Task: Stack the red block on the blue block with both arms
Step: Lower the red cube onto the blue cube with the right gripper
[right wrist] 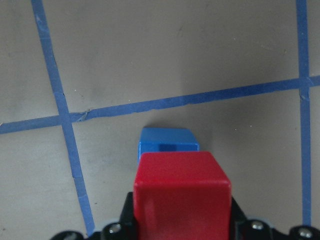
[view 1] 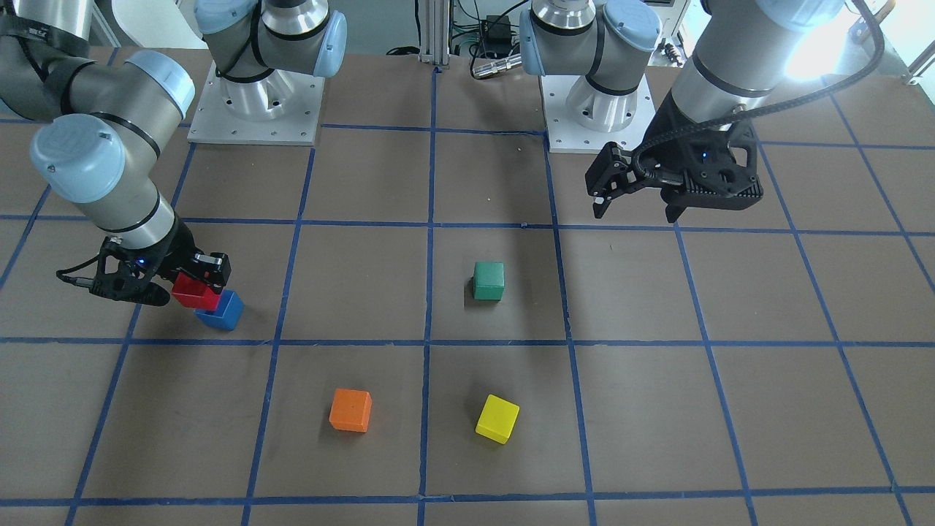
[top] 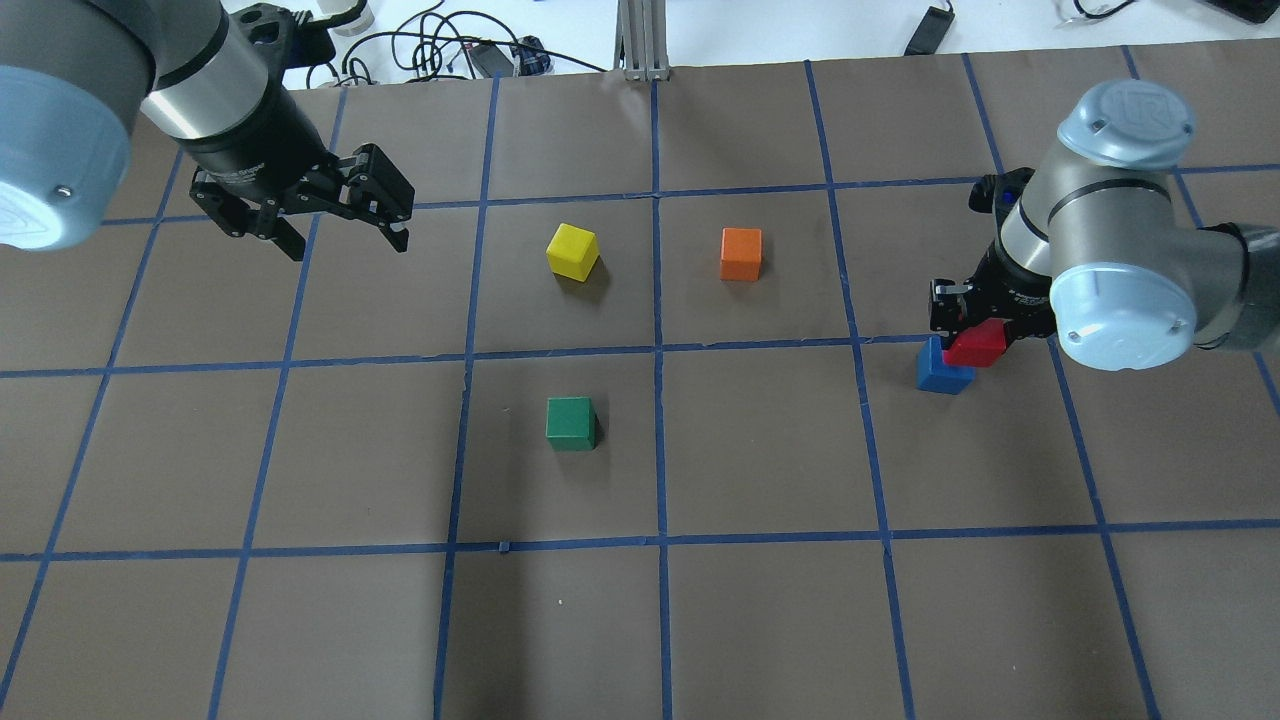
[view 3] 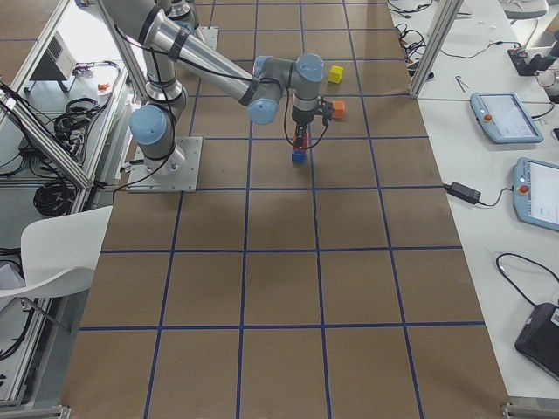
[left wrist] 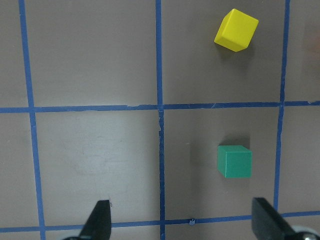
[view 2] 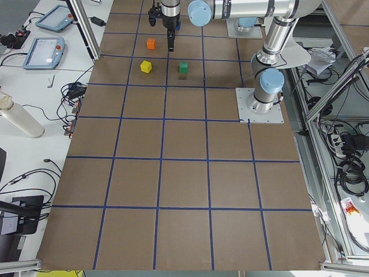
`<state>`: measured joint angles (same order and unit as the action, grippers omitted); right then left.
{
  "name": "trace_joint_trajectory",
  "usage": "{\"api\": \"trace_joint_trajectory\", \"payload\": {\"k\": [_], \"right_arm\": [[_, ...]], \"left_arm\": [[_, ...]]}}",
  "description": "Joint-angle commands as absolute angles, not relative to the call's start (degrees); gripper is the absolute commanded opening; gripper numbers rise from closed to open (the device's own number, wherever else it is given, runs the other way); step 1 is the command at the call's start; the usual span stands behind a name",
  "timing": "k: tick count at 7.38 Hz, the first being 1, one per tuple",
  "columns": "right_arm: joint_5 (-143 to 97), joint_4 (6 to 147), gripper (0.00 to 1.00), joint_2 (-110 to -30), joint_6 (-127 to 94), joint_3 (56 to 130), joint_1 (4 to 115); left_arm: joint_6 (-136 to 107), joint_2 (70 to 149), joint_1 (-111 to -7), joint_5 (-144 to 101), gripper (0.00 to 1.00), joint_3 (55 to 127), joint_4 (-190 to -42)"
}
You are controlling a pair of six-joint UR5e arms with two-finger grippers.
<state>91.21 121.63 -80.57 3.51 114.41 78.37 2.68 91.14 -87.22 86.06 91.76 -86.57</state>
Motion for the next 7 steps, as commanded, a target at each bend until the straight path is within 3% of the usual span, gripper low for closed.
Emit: {"api": "trace_joint_trajectory", "payload": {"k": [1, 4, 6, 7], "right_arm": [[91.14, 121.90, 0.33, -79.72, 3.52, 114.61, 78.40], [91.23, 122.17, 0.38, -79.01, 4.04, 114.61, 78.40], [91.23, 124.10, 0.55, -78.05, 3.87, 114.61, 78.40], [91.23, 125.15, 0.57, -78.05, 3.69, 114.61, 78.40]], "left_arm": [[2.72, 91.14, -87.19, 86.13, 1.00, 91.84, -86.57], [2.64, 91.14, -87.28, 86.05, 1.00, 91.85, -86.57], [2.64, 91.14, -87.28, 86.04, 1.00, 91.93, -86.57], [2.64, 91.14, -87.28, 86.04, 1.00, 91.85, -86.57]]}}
